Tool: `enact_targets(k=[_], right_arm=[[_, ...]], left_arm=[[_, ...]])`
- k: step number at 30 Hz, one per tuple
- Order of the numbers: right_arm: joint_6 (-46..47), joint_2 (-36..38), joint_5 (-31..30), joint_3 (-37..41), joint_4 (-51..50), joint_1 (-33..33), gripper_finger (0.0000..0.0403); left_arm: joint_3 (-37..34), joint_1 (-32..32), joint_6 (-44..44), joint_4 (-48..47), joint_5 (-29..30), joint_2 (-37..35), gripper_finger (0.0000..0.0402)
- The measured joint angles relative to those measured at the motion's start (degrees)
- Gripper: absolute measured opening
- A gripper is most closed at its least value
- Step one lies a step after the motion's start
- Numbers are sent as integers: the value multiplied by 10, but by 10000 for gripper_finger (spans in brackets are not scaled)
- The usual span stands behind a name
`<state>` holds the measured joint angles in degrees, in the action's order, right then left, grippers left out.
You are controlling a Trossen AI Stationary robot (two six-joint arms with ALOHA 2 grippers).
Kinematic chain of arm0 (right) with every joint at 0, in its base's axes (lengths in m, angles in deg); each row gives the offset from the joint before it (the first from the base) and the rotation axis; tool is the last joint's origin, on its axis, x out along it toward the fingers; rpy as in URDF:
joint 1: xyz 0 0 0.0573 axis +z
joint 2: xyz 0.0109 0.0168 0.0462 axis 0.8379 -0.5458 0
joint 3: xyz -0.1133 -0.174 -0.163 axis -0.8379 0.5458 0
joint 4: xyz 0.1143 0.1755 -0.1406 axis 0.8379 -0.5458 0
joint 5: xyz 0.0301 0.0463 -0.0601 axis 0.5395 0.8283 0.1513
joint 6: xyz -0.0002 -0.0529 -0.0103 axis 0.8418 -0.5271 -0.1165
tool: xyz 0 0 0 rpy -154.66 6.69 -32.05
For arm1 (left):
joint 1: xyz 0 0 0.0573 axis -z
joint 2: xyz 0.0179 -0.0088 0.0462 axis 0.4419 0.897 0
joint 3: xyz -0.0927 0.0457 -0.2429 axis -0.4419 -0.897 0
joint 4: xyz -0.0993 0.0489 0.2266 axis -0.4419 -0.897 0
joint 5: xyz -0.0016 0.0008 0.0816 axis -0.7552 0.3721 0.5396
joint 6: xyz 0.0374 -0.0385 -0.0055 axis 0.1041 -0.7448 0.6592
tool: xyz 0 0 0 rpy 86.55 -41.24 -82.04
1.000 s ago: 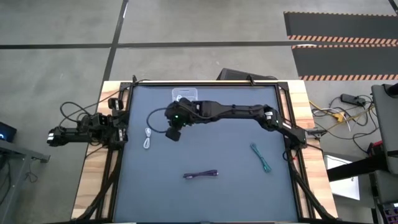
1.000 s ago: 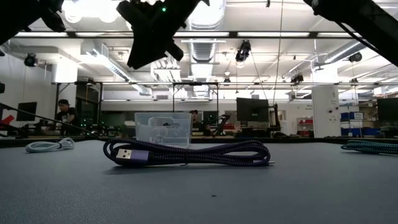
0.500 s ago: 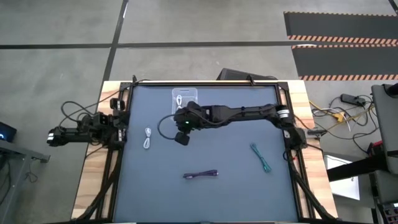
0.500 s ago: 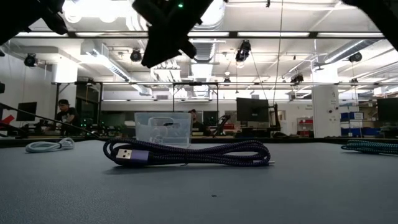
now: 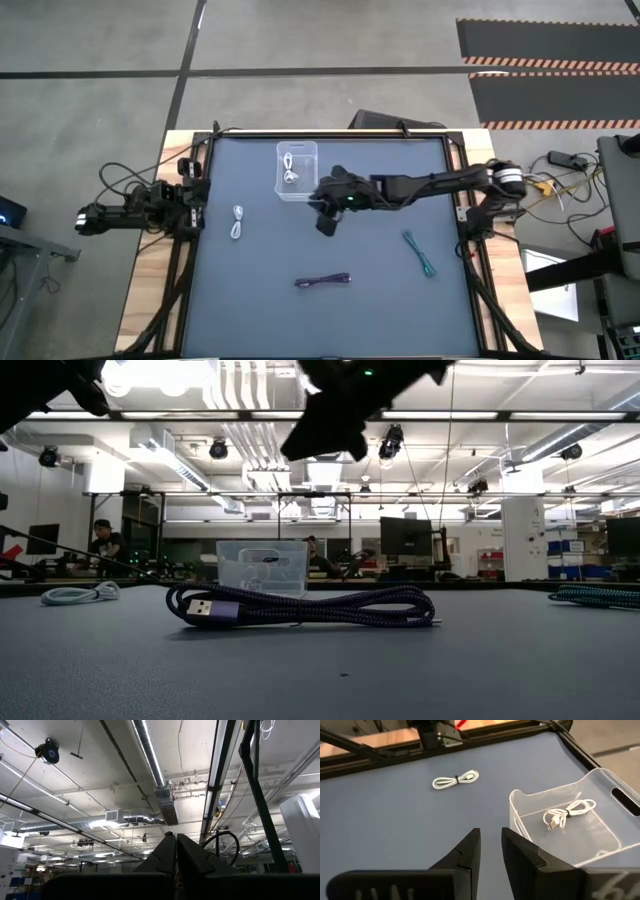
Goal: Pick and place USB-C Cables
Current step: Put the white charger cable into the transparent bin
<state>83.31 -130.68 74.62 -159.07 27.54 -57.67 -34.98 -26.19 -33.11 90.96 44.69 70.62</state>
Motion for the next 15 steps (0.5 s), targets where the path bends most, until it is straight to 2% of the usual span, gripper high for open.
enact_targets(k=[15], right_arm=[[-18,189,31,304,226,0,68]], left_arm=[[0,0,0,-3,3,10,0]])
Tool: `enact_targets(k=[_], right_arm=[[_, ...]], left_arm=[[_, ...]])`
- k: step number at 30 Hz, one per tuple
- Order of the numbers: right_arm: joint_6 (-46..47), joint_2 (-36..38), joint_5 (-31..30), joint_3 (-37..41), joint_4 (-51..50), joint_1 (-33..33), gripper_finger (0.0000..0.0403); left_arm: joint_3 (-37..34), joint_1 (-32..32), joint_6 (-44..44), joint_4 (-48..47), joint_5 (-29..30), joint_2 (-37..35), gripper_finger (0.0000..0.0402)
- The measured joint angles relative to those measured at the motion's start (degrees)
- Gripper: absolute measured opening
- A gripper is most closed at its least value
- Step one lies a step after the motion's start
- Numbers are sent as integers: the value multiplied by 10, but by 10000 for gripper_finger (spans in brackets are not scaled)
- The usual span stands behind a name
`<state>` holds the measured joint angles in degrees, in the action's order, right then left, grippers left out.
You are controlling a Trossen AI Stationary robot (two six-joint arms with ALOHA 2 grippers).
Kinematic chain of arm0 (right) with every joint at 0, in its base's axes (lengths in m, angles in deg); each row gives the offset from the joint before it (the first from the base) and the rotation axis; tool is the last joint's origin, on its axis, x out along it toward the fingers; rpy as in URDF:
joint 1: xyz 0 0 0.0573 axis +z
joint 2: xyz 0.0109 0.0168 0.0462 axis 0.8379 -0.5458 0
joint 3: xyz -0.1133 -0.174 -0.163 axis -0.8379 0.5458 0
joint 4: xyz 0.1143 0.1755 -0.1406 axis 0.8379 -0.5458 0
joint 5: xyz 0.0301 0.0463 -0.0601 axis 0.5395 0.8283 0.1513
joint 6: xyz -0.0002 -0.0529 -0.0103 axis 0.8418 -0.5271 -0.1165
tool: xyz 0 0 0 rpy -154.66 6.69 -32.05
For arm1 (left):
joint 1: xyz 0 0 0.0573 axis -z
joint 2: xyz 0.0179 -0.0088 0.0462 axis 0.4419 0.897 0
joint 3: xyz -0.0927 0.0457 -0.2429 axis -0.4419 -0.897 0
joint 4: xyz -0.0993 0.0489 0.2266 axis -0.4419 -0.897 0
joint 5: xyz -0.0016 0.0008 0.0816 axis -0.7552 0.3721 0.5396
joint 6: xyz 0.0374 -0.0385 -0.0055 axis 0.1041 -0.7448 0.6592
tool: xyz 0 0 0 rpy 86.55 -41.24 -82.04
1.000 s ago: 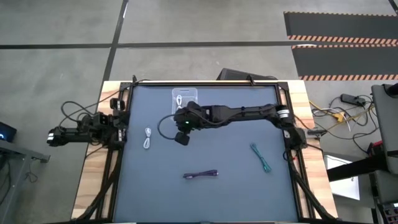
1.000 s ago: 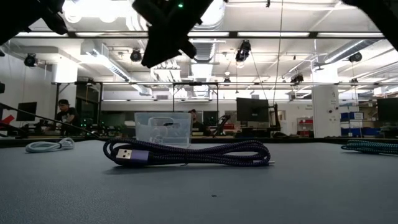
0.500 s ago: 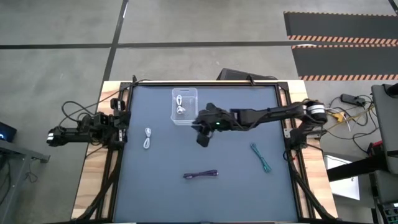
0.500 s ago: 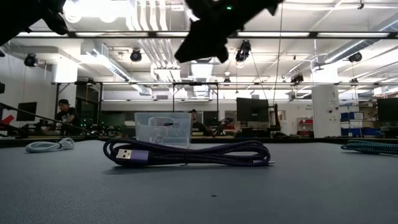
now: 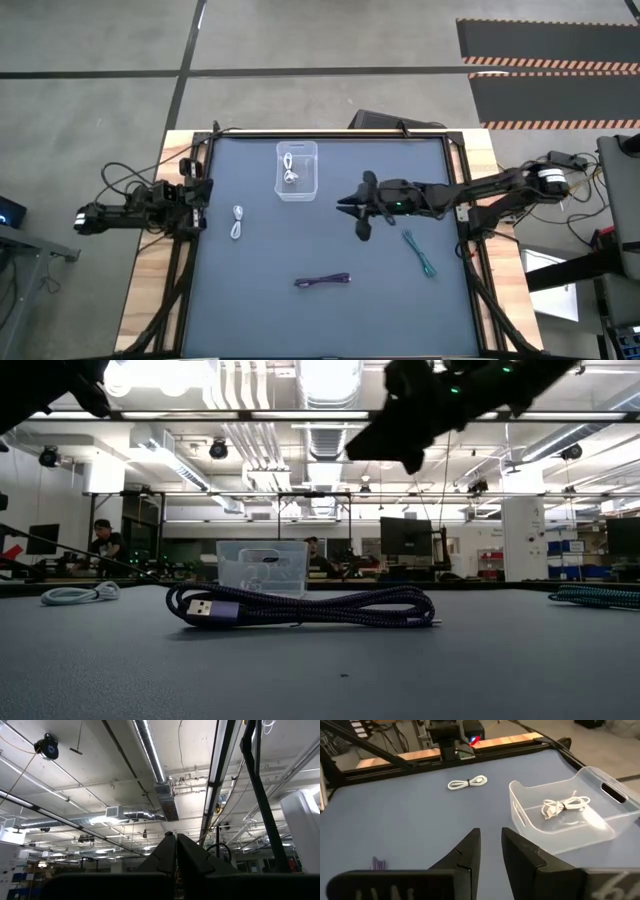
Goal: Pick and place USB-C Cables
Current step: Put the white charger cable into the transparent bin
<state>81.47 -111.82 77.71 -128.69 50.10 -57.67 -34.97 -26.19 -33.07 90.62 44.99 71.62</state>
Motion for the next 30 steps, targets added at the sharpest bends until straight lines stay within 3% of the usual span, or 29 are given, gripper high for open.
enact_targets(k=[8,20,30], right_arm=[[-9,87,0,117,72,0,68],[-52,193,0,208,131,0,68],[-76,272,0,255,135,0,68]], left_arm=[[0,0,-7,-1,0,36,0],[0,0,-176,4,5,137,0],[1,0,-280,4,76,227,0]])
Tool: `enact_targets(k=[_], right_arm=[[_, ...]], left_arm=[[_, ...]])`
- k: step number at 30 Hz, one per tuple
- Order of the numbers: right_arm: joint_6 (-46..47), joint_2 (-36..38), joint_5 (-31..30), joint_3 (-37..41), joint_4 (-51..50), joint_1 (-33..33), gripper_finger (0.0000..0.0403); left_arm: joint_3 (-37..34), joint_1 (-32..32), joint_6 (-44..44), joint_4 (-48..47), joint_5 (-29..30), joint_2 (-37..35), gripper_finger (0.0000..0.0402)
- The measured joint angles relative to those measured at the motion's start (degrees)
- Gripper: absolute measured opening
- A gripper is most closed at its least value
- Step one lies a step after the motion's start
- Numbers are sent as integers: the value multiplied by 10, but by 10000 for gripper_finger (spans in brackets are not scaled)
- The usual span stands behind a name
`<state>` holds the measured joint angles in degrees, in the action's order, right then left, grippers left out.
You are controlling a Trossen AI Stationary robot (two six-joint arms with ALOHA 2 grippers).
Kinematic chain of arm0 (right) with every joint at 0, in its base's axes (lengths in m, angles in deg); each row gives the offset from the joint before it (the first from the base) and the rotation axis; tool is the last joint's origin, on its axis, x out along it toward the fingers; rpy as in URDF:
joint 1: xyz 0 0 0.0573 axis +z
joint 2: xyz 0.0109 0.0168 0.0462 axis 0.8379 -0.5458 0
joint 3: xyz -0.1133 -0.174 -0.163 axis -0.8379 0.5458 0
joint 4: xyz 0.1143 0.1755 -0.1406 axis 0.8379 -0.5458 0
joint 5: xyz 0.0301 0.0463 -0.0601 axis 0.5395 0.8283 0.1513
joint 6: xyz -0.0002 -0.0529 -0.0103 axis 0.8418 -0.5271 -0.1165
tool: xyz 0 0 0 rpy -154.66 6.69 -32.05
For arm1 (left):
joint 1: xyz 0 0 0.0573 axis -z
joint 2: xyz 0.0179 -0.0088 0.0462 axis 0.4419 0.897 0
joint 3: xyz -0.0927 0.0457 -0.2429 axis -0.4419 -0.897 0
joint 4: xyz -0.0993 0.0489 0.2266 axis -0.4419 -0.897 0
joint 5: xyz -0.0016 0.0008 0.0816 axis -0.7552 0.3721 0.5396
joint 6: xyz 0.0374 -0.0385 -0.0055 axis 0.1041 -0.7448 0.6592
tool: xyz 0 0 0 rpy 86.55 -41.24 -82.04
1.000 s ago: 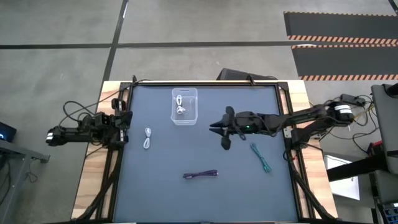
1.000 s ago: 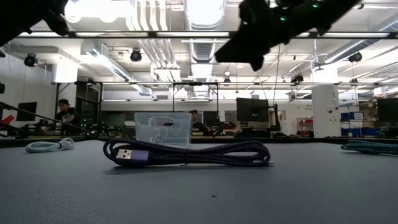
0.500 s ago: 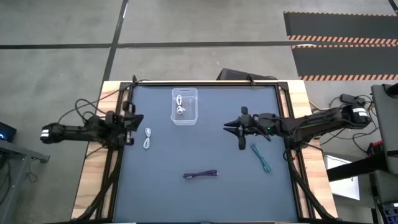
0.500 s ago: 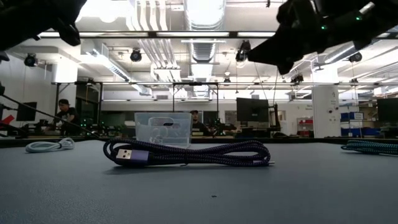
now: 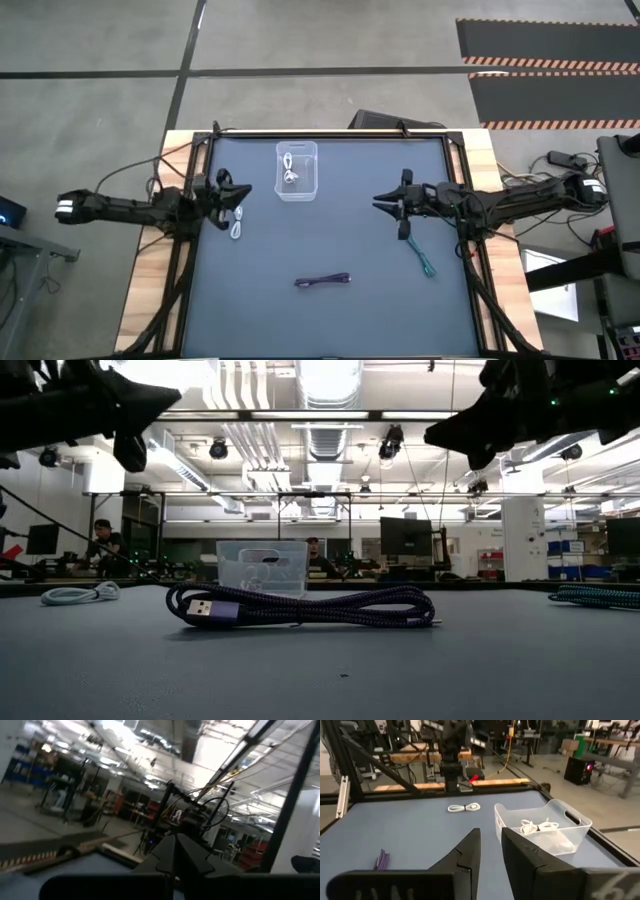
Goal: Pick and place USB-C Cables
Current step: Put the white charger cable into the transparent bin
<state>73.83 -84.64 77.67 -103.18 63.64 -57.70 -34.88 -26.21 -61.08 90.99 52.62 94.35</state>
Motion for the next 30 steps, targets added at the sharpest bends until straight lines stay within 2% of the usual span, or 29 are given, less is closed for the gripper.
enact_targets(k=[8,16,18,26,30], right_arm=[[-11,49,0,49,58,0,68],[0,74,0,73,72,0,68],[0,75,0,74,72,0,68],[0,74,0,73,71,0,68],[0,74,0,73,71,0,68]], left_arm=[[23,0,-55,-14,46,79,0],[71,0,-154,-122,63,162,0],[94,0,-185,-188,63,174,0],[223,1,-305,-572,62,206,0],[266,8,-348,-688,58,218,0]])
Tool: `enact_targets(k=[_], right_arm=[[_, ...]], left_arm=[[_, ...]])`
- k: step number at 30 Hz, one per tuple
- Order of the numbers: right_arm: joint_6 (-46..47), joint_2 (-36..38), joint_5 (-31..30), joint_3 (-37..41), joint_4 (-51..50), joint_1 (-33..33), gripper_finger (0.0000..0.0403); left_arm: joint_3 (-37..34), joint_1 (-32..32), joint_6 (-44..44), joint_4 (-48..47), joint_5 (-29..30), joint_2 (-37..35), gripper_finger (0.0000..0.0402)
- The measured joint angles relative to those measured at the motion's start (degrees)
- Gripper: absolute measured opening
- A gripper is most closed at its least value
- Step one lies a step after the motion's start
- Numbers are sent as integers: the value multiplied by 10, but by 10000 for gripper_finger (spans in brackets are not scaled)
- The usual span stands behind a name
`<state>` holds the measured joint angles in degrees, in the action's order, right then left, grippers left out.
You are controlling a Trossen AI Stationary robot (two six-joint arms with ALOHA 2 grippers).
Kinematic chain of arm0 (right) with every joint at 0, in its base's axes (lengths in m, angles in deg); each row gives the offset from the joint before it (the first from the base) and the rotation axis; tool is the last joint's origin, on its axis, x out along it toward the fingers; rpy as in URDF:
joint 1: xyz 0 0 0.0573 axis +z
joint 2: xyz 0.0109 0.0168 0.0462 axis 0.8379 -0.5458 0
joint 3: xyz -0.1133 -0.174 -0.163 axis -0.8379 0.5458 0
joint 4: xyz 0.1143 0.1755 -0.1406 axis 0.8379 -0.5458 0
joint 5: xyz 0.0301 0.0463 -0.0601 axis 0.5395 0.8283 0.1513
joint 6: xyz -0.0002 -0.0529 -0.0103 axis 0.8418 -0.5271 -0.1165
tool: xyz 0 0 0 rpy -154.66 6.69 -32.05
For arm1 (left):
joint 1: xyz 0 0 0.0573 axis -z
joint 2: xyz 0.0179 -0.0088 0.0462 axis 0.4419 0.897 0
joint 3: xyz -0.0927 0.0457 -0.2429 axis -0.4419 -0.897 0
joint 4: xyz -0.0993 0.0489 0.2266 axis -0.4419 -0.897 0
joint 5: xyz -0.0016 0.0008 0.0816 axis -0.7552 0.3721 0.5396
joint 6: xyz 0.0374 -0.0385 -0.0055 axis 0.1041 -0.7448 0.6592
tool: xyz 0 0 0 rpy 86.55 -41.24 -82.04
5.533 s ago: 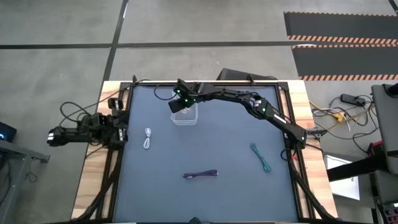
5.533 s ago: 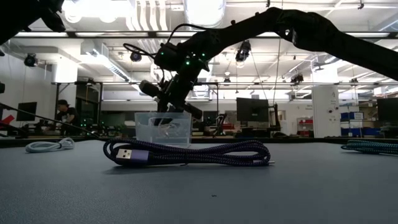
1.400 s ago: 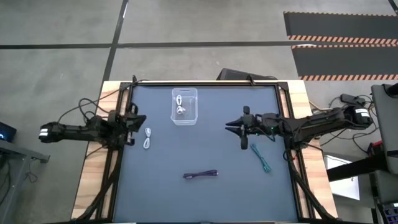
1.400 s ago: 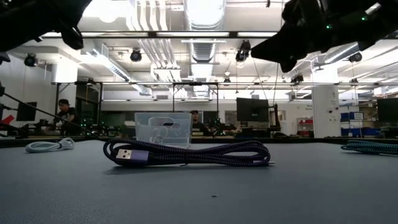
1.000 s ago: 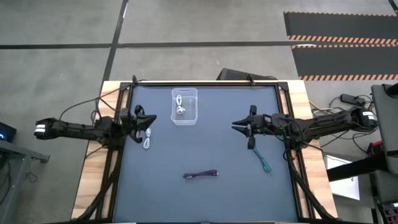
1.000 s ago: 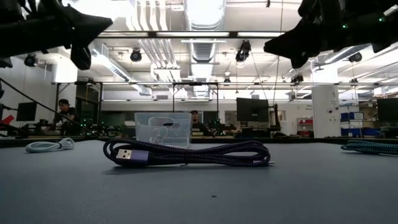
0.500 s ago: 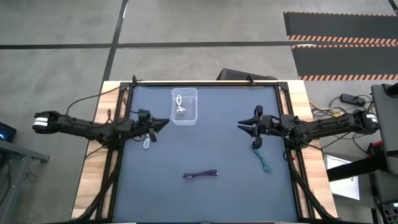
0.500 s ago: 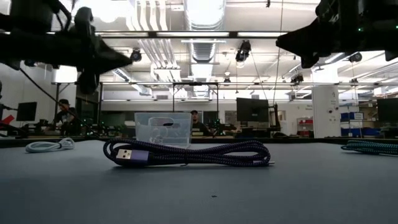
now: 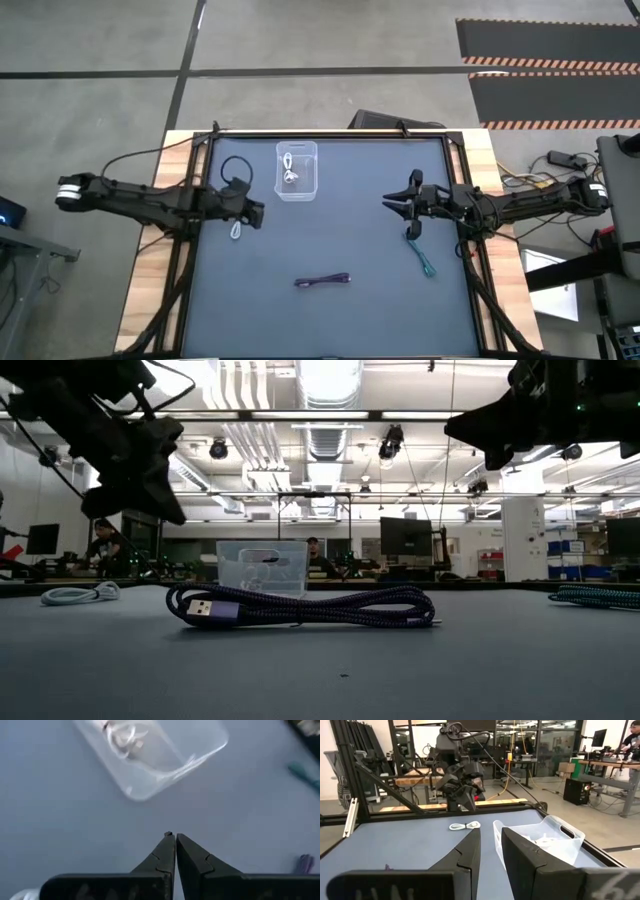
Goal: Pick and place USB-C Cables
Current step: Put the white charger cable into the transparent bin
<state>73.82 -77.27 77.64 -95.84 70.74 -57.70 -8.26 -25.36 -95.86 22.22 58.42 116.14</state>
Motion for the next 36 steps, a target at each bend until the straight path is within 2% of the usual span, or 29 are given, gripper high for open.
enact_targets(k=[10,36], right_arm=[[-23,7,15,0,-4,0,68],[-36,98,11,38,-4,0,68]], left_arm=[[22,28,-81,-109,-34,21,0],[18,30,-92,-108,-34,47,0]])
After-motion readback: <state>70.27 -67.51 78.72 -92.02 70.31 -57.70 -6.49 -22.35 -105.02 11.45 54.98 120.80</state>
